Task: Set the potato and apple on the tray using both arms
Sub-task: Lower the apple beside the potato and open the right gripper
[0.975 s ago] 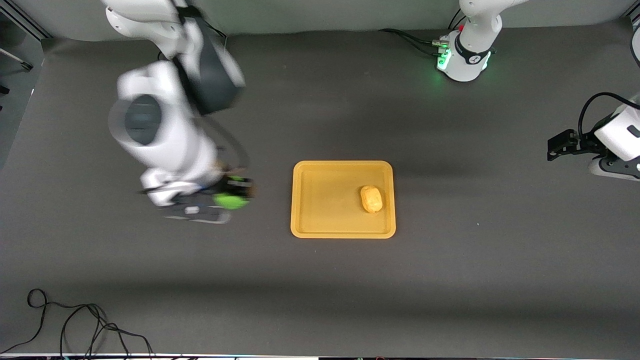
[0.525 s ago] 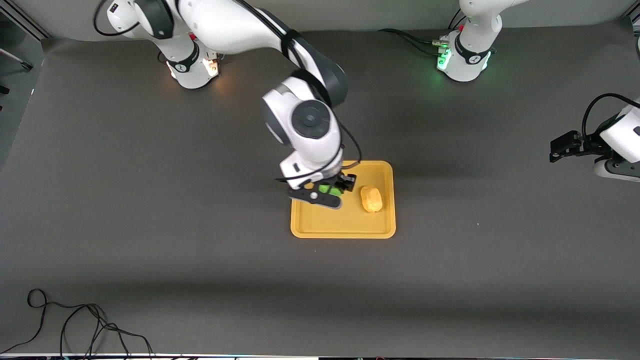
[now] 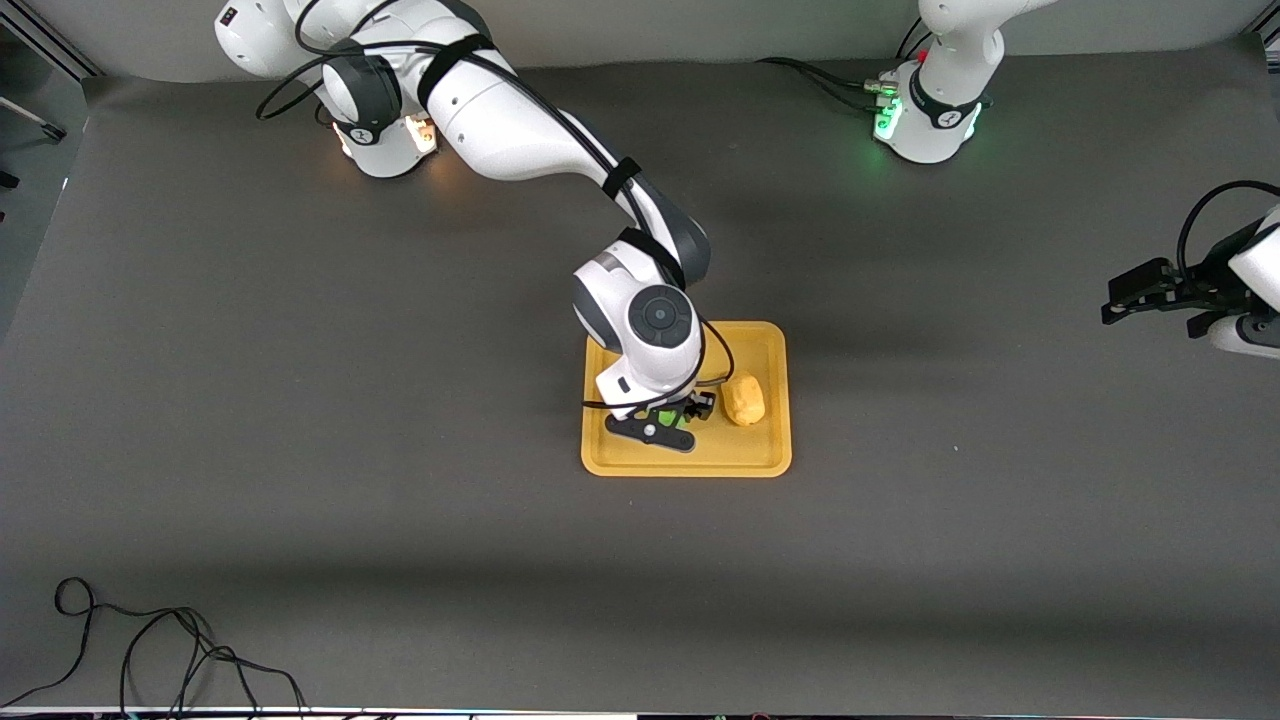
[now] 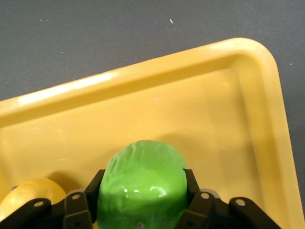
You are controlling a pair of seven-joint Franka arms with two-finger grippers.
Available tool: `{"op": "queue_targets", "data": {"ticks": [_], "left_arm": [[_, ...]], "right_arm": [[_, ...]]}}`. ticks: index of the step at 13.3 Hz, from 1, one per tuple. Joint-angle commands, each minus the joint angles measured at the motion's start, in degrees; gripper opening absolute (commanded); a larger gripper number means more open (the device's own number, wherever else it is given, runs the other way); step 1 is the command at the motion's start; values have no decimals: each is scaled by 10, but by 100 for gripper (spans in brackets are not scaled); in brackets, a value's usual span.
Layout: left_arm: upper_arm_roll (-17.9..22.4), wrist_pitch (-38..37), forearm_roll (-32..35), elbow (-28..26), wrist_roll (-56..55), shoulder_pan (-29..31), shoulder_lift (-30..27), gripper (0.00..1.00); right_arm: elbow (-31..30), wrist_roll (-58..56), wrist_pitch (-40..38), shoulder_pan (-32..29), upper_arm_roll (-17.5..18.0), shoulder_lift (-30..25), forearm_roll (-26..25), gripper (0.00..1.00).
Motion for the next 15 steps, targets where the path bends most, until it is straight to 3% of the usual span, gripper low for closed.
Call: {"op": "queue_targets", "data": {"ticks": [1,3,4,5,7,9,15], "left_arm": [[2,-37,-11,20,22,4,-3,100],[2,-44,-6,21,-10,2,1,100],[1,-46,0,21,-47,0,1,100],[1,-48,14,20,-51,-3,2,100],[-6,-48,48,20,-60,-13,1,100],[-5,-48,64,17,-62,-15,3,100],[-5,-40,63,17,-66,-18,5,100]], "right_arm": [[-4,4,19,-3,1,3,-8,32],[-28,8,50,-3,2,2,-5,38],[-28,13,54,-3,2,3,-4,63],[-28,10,54,-3,2,2,-2,99],[-26,10,45,-3,2,-17,0,100],[-21,11,-37,-4,1,-66,-2,100],[-37,-27,-247,-39,-18,-260,-14,100]]}}
